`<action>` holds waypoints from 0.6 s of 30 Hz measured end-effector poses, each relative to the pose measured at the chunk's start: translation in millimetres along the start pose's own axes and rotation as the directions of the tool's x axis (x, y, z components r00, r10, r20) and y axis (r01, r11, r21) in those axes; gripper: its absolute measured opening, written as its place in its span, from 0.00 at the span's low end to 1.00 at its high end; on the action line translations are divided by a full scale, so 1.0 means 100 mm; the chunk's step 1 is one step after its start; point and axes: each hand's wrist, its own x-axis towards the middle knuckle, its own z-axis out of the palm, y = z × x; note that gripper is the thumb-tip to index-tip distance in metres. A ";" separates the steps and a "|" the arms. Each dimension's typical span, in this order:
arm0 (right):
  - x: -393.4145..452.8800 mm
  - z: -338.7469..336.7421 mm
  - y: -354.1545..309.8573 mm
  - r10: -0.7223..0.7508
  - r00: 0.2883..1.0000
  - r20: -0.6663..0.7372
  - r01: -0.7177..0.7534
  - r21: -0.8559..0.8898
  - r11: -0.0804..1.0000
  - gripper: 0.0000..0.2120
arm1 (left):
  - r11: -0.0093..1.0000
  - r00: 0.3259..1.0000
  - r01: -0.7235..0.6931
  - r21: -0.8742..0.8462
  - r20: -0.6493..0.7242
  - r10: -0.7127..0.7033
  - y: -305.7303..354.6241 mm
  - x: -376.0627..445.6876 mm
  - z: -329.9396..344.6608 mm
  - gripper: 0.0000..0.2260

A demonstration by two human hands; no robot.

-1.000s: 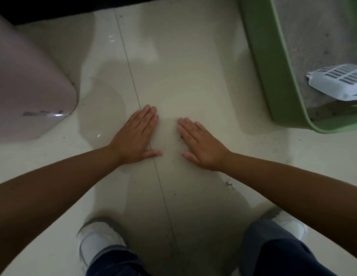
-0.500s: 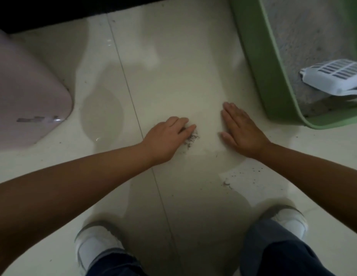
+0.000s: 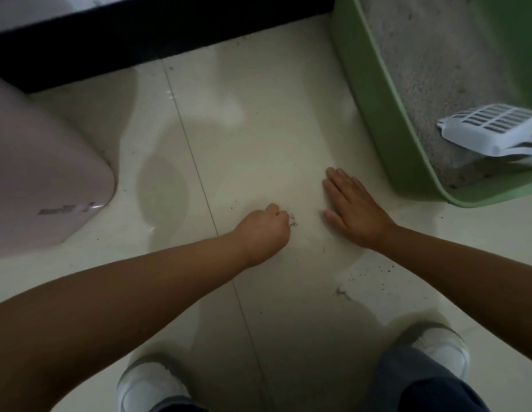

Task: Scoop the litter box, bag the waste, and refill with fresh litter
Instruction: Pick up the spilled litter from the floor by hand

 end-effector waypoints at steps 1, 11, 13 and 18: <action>0.00 -0.01 -0.01 -0.003 1.000 -0.003 0.003 0.010 1.000 0.50 | 1.000 1.000 -0.007 -0.021 -0.015 0.007 -0.01 0.00 0.00 0.05; -0.01 -0.07 -0.04 -0.042 0.999 -0.010 0.042 -0.029 0.999 0.47 | 0.993 0.989 -0.098 0.073 -0.107 0.106 0.01 0.08 -0.11 0.13; -0.02 -0.08 -0.05 -0.054 0.998 -0.013 0.054 -0.027 0.998 0.47 | 0.993 0.992 -0.121 -0.007 0.042 0.121 -0.01 0.13 -0.12 0.13; -0.01 -0.08 -0.13 -0.057 0.993 -0.100 0.043 -0.133 0.990 0.33 | 0.598 0.871 0.486 -0.637 0.295 -0.393 -0.19 0.04 -0.24 0.08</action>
